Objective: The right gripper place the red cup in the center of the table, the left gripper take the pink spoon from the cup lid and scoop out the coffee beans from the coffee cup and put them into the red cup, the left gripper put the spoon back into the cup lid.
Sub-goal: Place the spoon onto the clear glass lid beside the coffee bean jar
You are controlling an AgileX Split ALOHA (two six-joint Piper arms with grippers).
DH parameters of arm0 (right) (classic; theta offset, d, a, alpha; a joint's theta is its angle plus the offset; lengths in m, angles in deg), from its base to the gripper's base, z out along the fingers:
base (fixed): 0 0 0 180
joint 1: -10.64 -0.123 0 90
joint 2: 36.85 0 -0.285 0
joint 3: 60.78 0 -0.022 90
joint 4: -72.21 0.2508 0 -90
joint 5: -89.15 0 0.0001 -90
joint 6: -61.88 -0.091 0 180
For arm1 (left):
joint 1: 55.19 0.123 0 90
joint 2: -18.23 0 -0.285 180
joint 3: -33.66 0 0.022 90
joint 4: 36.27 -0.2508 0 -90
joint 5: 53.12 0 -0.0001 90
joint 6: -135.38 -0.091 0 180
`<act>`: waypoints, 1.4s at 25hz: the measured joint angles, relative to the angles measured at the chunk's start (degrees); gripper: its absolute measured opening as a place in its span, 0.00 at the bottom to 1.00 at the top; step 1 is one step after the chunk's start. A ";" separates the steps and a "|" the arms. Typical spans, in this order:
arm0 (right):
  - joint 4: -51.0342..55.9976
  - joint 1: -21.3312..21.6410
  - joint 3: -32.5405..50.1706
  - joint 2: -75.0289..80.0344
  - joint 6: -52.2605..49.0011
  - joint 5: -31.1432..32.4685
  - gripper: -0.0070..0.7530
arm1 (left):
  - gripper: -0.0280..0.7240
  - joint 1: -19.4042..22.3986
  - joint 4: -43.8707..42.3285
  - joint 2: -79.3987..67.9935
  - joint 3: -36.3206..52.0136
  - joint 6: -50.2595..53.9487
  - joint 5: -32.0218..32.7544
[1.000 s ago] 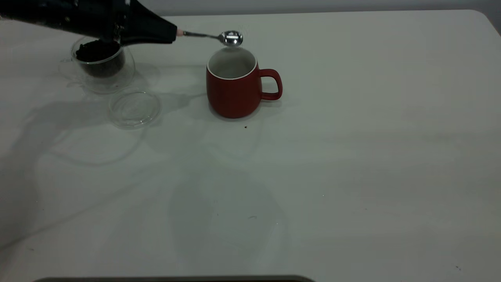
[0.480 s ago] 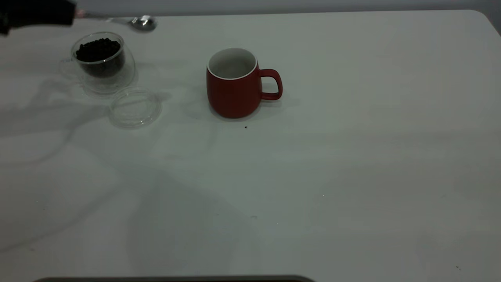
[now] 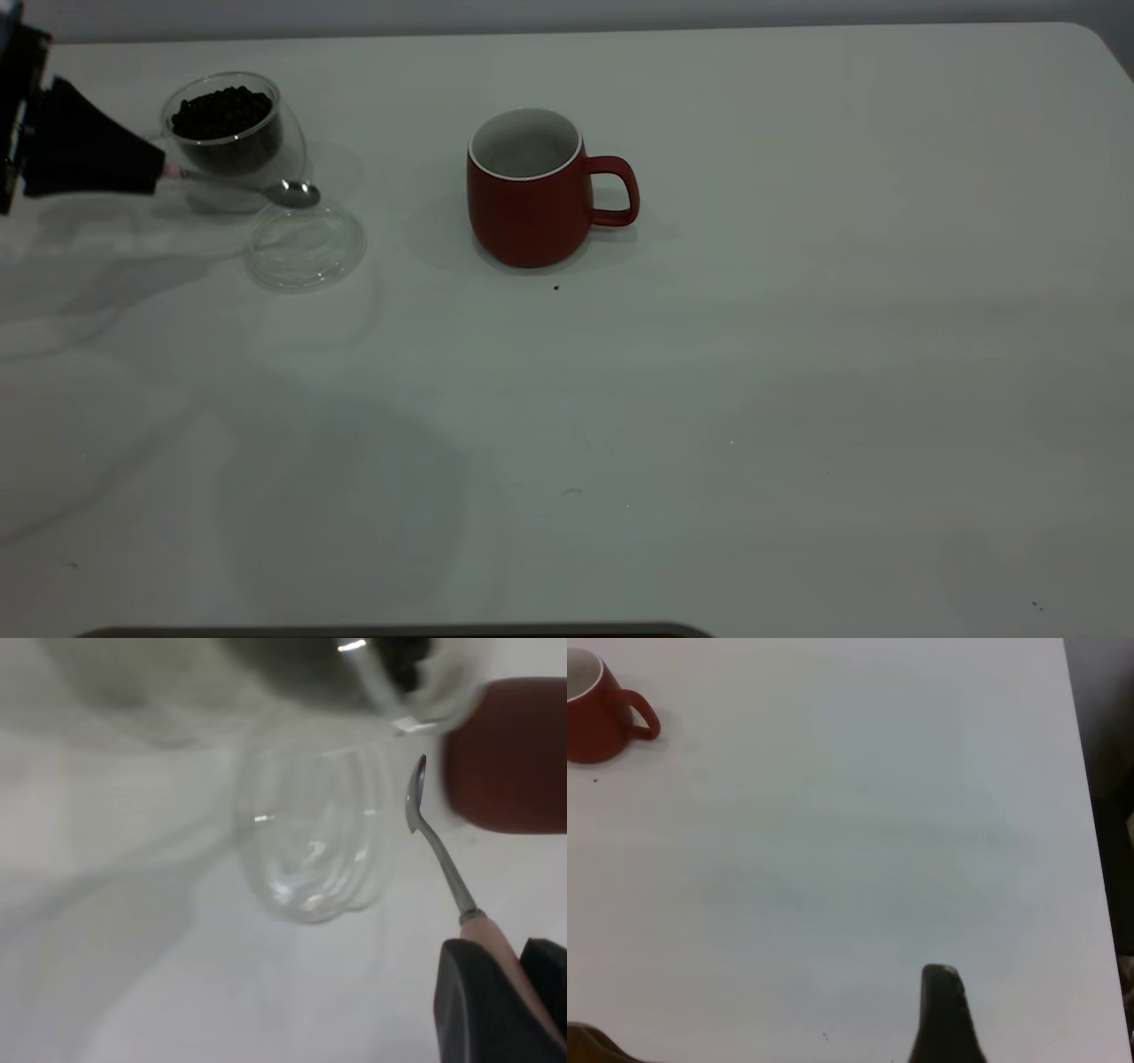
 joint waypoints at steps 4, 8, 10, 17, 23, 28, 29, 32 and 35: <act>0.00 0.00 0.00 0.00 0.00 0.00 0.74 | 0.19 0.00 0.00 -2.16 0.00 -0.05 -1.21; 0.00 0.00 0.00 0.00 0.00 0.00 0.74 | 0.19 0.00 0.05 -3.69 0.00 -0.10 -1.96; 0.00 0.00 0.00 0.00 0.00 0.00 0.74 | 0.19 0.00 0.31 -4.19 0.00 -0.24 -1.96; 0.00 0.00 0.00 0.00 0.00 0.00 0.74 | 0.19 0.00 0.38 -4.24 -0.08 -0.29 -1.95; 0.00 0.00 0.00 0.00 0.00 0.00 0.74 | 0.29 0.00 0.38 -4.24 -0.08 -0.24 -2.45; 0.00 0.00 0.00 0.00 0.00 0.00 0.74 | 0.55 0.00 0.38 -4.24 -0.08 1.02 -2.56; 0.00 0.00 0.00 0.00 0.00 0.00 0.74 | 0.58 0.00 0.38 -4.24 -0.08 1.08 -2.56; 0.00 0.00 0.00 0.00 0.00 0.00 0.74 | 0.64 0.00 0.38 -4.24 -0.08 1.08 -2.68; 0.00 0.00 0.00 0.00 0.00 0.00 0.74 | 0.65 0.00 0.38 -4.24 -0.08 1.14 -3.04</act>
